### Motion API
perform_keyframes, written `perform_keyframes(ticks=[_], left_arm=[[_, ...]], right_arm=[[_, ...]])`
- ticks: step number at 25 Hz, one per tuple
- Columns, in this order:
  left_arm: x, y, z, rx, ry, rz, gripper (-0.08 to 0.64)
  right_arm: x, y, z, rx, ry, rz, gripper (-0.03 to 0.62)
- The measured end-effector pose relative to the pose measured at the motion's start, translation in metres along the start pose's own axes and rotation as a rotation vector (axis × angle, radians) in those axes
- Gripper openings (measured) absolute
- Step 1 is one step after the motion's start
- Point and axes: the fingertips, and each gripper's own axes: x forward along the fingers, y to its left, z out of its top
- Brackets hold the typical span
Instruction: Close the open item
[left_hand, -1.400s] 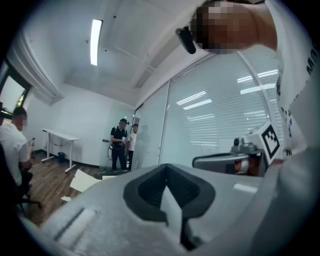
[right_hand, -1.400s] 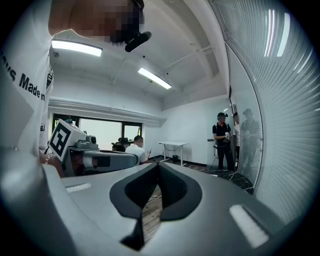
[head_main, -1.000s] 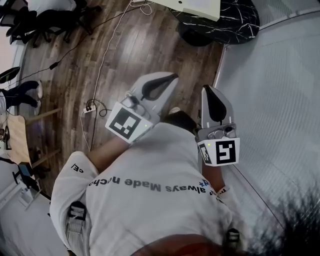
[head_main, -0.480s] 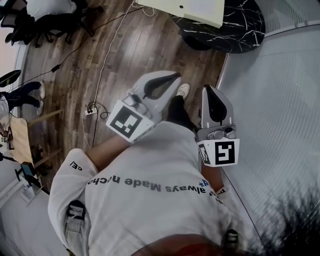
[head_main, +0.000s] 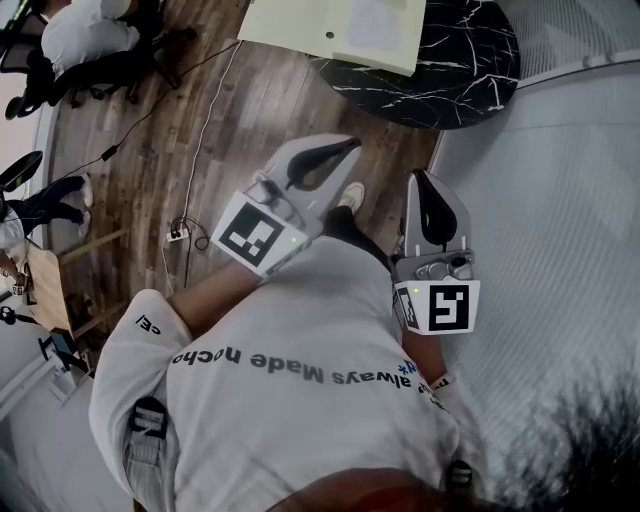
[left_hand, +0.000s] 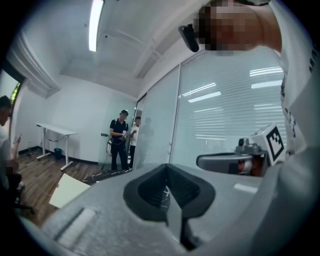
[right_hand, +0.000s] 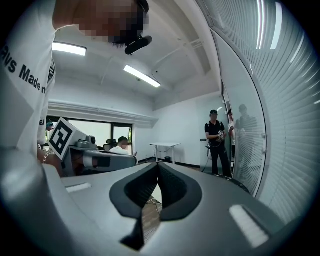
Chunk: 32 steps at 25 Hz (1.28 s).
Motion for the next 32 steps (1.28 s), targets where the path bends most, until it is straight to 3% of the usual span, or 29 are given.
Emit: perform_keyframes(ticks=[6, 16, 32], left_arm=[[0.054, 0.024, -0.008, -0.02, 0.022, 0.036, 0.003], [0.091, 0.09, -0.012, -0.037, 0.033, 0.079, 0.003], [0.144, 0.29, 0.021, -0.067, 0.0, 0.075, 0.003]], right_arm=[[0.03, -0.051, -0.006, 0.01, 0.021, 0.034, 0.0], [0.1, -0.082, -0.007, 0.013, 0.044, 0.076, 0.0], [0.312, -0.102, 0.016, -0.036, 0.09, 0.094, 0.0]])
